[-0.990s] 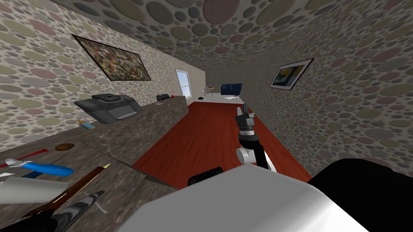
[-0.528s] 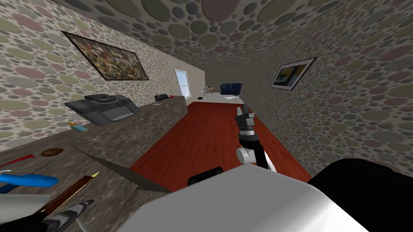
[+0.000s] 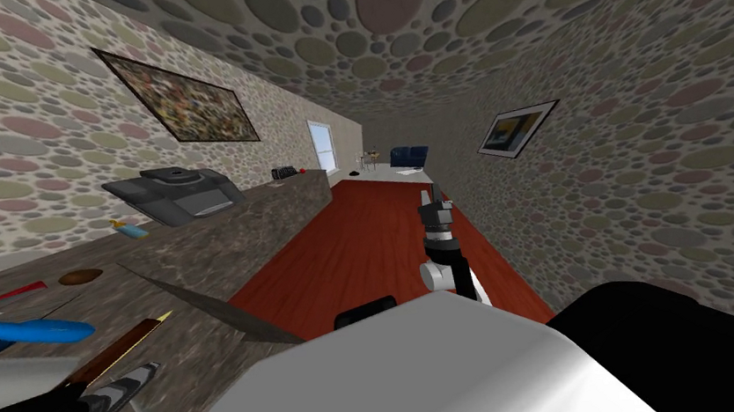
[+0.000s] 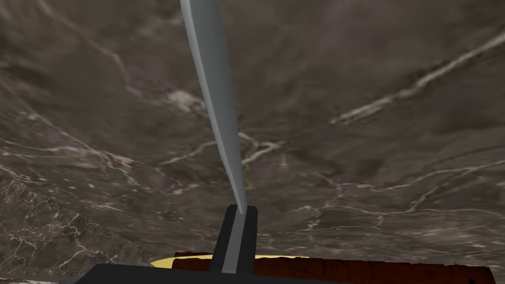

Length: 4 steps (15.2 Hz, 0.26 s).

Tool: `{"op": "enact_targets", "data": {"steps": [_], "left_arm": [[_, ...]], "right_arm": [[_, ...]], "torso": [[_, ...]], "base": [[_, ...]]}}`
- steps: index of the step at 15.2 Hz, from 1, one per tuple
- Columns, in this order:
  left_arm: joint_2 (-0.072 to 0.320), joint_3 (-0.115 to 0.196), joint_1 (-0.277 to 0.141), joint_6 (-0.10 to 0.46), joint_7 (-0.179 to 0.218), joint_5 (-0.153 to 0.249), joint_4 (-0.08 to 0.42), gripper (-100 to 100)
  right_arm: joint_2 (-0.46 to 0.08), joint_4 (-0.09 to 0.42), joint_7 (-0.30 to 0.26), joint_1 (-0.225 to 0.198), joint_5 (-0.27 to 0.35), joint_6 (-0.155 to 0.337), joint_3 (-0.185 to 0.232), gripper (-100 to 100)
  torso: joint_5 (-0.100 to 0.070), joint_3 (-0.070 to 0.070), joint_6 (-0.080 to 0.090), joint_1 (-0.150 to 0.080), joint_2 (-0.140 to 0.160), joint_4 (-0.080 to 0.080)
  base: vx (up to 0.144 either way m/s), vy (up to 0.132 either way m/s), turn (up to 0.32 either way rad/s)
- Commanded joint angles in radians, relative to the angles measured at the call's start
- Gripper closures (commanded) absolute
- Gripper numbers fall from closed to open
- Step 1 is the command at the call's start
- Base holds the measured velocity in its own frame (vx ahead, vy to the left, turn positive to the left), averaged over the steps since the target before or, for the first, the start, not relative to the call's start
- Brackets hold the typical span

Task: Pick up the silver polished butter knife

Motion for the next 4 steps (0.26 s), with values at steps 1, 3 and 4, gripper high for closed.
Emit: {"op": "enact_targets", "data": {"steps": [1, 3, 4], "left_arm": [[0.0, 0.0, 0.0, 0.0, 0.0, 0.0, 0.0, 100], [0.037, 0.022, 0.016, 0.029, -0.003, 0.03, -0.037, 100], [0.026, 0.015, 0.009, 0.017, -0.002, 0.021, -0.024, 100]], "right_arm": [[0.0, 0.0, 0.0, 0.0, 0.0, 0.0, 0.0, 0], [0.0, 0.0, 0.0, 0.0, 0.0, 0.0, 0.0, 0], [0.0, 0.0, 0.0, 0.0, 0.0, 0.0, 0.0, 0]], "torso": [[0.0, 0.0, 0.0, 0.0, 0.0, 0.0], [-0.001, 0.0, -0.001, -0.002, 0.0, 0.0], [-0.001, 0.0, -0.001, -0.004, 0.0, 0.0]], "base": [[0.0, 0.0, 0.0], [0.002, -0.045, 0.124], [-0.003, -0.042, 0.053]]}}
